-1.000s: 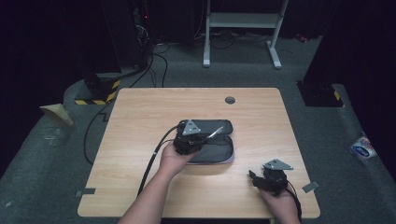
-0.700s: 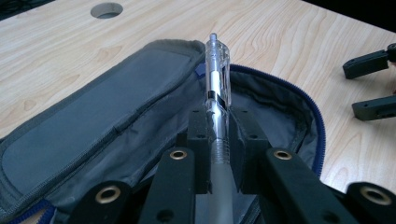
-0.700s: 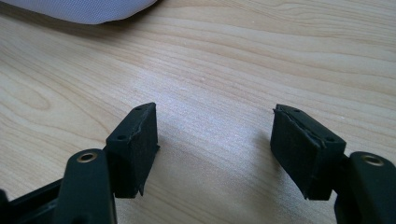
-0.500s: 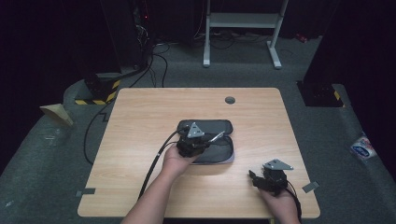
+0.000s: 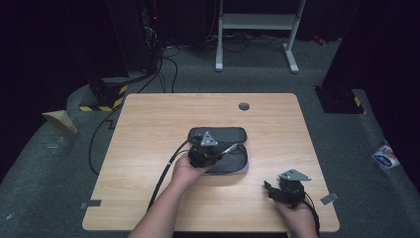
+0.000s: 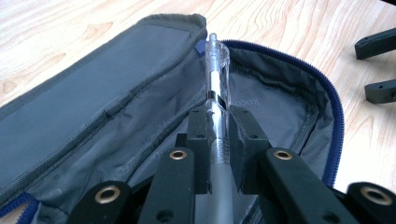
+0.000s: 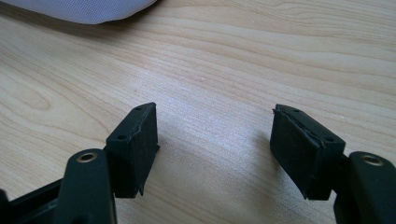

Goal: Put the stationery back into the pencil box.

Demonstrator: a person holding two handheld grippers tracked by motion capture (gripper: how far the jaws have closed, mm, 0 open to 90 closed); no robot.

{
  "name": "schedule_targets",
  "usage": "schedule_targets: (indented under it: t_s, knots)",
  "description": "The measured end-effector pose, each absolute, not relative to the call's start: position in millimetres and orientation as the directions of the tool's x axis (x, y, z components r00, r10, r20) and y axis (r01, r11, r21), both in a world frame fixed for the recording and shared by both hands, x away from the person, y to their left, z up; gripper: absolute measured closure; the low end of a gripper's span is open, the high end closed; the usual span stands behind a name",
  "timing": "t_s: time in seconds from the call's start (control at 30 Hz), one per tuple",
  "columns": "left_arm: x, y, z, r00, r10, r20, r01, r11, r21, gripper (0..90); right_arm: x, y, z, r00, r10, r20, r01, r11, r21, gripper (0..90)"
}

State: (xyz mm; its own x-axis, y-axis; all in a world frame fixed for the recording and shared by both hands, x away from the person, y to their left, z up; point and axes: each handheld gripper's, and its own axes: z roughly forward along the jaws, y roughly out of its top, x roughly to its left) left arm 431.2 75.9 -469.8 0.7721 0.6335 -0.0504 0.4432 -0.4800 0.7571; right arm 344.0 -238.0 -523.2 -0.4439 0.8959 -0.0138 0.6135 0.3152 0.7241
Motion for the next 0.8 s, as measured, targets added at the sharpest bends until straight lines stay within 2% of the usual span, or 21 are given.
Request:
schedule_targets:
  t_s: [0.27, 0.53, 0.63, 0.8]
  knots:
    - [430.1, 73.6, -475.4, 0.795, 0.604, -0.055, 0.435, -0.504, 0.746, 78.7, 343.4, -238.1, -523.1, -0.443, 0.896, -0.015, 0.613, 0.315, 0.724, 31.9]
    - [432.6, 74.7, -478.6, 0.783, 0.619, -0.057, 0.45, -0.501, 0.74, 78.3, 343.4, -237.9, -523.1, -0.441, 0.897, -0.013, 0.614, 0.313, 0.725, 31.9]
    - [433.9, 79.6, -476.4, 0.755, 0.649, -0.089, 0.48, -0.455, 0.75, 68.5, 343.4, -237.9, -523.1, -0.441, 0.897, -0.013, 0.614, 0.313, 0.725, 31.9]
    - [431.3, 87.0, -473.7, 0.738, 0.669, -0.087, 0.479, -0.429, 0.766, 66.8, 343.4, -237.9, -523.1, -0.441, 0.897, -0.013, 0.614, 0.313, 0.725, 31.9]
